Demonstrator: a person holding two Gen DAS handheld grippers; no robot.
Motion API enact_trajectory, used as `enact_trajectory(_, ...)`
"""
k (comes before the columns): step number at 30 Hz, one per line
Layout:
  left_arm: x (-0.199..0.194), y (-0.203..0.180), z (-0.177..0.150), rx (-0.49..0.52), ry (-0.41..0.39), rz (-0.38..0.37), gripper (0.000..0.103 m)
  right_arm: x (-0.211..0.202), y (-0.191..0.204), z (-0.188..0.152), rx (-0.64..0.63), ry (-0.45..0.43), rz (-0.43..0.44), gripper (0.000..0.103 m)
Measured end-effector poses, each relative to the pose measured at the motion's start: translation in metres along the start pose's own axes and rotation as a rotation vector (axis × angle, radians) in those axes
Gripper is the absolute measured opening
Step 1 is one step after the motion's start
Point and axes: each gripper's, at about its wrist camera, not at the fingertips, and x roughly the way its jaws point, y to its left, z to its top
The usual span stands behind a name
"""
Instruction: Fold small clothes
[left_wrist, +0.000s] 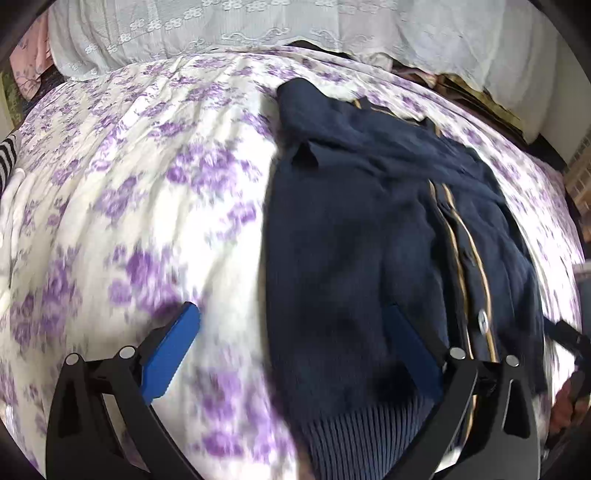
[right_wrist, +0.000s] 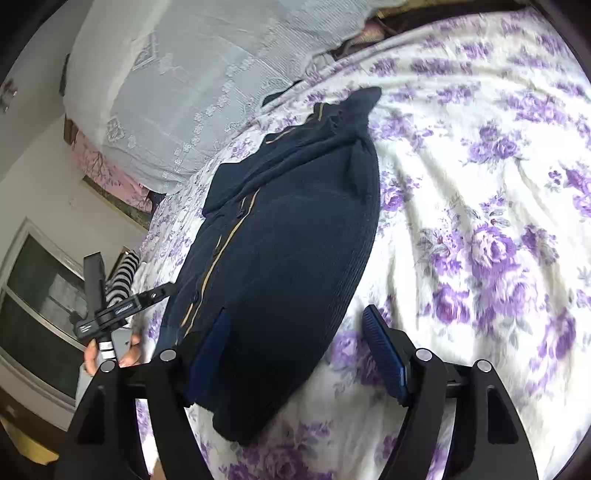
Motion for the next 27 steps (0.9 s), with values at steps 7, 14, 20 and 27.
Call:
enact_trajectory(7, 0.001, -0.029, -0.029, 0.113, 0.070, -0.154, 0.098, 0.014, 0.018, -0.010, -0.022, 0.057, 0.146, 0.078)
enact_trajectory(14, 0.001, -0.015, -0.022, 0.042, 0.045, -0.188, 0.082, 0.016, -0.005, -0.008, 0.108, 0.041, 0.109, 0.015)
enact_trajectory(20, -0.019, -0.025, -0.027, 0.095, -0.030, -0.245, 0.024, -0.019, 0.022, -0.002, -0.038, -0.064, 0.075, 0.009)
enact_trajectory(27, -0.009, -0.012, -0.035, 0.031, 0.058, -0.269, 0.031, -0.006, -0.013, -0.011, 0.065, 0.044, 0.025, 0.015)
